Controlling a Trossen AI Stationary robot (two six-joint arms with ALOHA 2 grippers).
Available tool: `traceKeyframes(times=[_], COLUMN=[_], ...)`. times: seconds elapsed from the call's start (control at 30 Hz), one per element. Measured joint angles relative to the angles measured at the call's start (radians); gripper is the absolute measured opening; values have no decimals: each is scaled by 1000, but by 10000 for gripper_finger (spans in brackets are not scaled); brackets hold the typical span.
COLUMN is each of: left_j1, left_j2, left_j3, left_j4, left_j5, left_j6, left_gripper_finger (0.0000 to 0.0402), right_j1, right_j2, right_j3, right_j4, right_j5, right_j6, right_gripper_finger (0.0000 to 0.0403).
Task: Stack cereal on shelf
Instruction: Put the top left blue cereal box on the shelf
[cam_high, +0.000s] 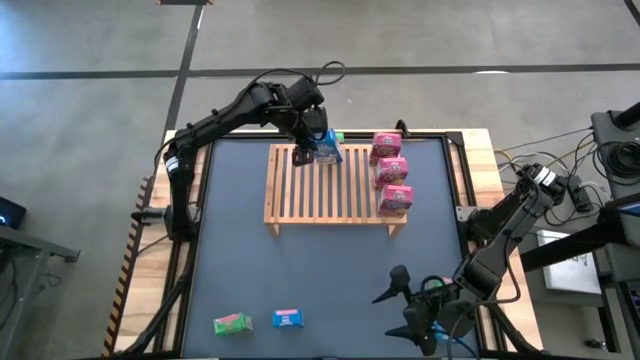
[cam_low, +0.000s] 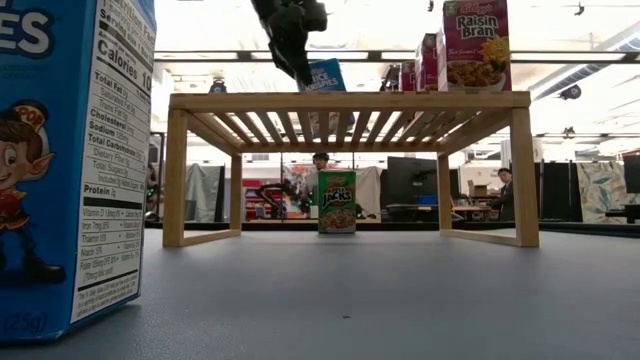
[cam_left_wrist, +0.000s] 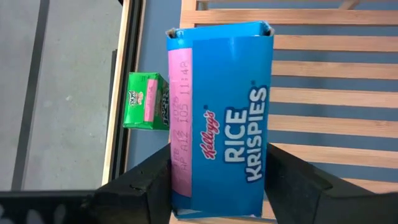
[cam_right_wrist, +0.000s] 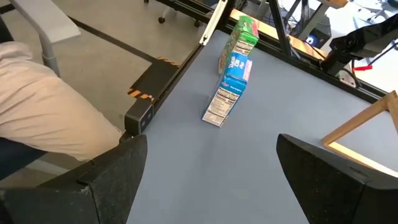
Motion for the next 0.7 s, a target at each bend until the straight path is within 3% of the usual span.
traceKeyframes(times=[0.3, 0.7], left_j1=[-20, -22], left_j2=[0, -6], left_j3=[0, 0], left_j4=[0, -5], left_j5=[4, 4], left_j6=[-10, -19], left_gripper_finger=[241, 247], right_j1=[0, 0], right_j2=[0, 0], right_j3=[0, 0], right_j4=[0, 0], right_j5=[47, 49], right_j6=[-5, -5], right_gripper_finger=[348, 348])
